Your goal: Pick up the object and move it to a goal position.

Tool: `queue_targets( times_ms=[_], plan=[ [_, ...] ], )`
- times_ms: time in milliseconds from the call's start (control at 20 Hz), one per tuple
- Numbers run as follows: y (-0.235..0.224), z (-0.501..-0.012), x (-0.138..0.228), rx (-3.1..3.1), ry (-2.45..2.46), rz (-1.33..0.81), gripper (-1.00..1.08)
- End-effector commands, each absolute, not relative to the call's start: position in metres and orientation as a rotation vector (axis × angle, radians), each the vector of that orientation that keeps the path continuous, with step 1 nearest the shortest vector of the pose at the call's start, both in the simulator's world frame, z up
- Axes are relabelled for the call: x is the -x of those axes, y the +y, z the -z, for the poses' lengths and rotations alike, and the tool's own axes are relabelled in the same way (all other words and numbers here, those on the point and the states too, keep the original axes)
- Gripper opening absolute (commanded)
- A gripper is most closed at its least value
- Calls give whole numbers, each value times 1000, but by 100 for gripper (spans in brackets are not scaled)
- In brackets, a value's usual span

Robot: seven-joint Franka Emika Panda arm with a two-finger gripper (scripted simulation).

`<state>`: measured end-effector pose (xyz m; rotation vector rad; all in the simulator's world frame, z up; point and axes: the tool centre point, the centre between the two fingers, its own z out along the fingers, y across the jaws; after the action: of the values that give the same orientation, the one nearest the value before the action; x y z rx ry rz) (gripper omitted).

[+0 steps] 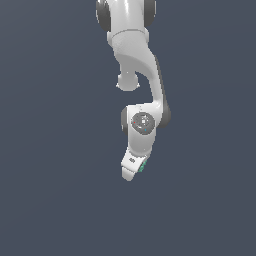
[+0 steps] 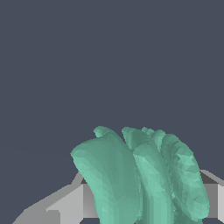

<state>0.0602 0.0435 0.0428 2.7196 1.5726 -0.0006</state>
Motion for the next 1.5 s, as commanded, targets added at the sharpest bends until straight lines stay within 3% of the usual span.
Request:
queue_targets(
  times_ms=[0,650,1450],
  plan=[
    [44,-43,-60,-2719,1573,0,-100],
    [68,-54,-49,-2719,1572,1,-100],
    [202,-115,11,-2718,1573,1,-100]
  ],
)
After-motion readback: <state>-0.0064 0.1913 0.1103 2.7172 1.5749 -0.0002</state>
